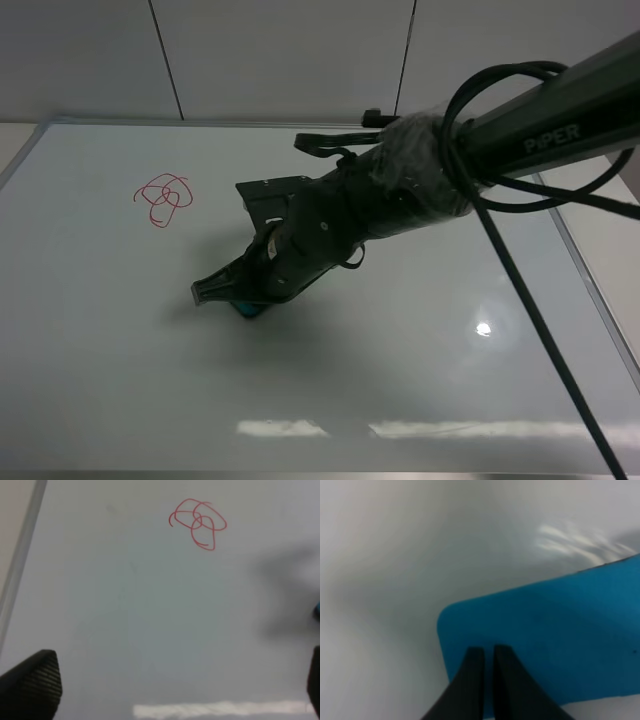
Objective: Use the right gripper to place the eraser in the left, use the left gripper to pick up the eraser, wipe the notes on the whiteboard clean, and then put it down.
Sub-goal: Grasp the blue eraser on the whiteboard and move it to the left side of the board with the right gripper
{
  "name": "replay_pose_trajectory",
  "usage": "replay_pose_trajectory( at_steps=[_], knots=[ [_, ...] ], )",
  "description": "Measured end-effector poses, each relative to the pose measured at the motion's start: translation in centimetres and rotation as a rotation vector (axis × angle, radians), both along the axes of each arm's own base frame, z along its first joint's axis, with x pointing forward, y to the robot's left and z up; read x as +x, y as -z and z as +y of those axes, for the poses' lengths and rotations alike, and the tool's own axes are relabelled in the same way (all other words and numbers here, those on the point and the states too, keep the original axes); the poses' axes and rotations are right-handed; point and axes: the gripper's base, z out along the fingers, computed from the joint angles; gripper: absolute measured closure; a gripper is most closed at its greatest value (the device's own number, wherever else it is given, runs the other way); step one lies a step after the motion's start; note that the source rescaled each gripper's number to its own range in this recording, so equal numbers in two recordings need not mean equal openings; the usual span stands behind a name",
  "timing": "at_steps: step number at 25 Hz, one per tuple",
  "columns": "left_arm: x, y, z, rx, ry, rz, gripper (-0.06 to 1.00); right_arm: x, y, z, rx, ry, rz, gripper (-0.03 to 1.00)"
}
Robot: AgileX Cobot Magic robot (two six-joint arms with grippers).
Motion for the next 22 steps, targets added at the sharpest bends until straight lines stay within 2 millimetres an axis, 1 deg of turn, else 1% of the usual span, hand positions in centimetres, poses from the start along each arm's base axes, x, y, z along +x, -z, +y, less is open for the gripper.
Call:
replay_pose_trajectory(
  at_steps=[8,12,14,18,22],
  knots=[
    [0.0,0.0,0.0,0.0,0.0,0.0,-0.06,-0.5,0.1,7.9,0.04,-0.095,0.027,0.95],
    [0.0,0.0,0.0,0.0,0.0,0.0,-0.06,-0.9,0.0,11.3,0.043,-0.148,0.039,0.95],
    [0.0,0.0,0.0,0.0,0.0,0.0,-0.06,-1.1,0.2,12.5,0.026,-0.182,0.039,0.95],
    [0.0,0.0,0.0,0.0,0.0,0.0,-0.06,-1.2,-0.1,14.7,-0.001,-0.28,0.009,0.94],
    [0.0,0.0,0.0,0.0,0.0,0.0,-0.06,-1.4,-0.3,15.6,-0.069,-0.418,-0.06,0.94]
  ],
)
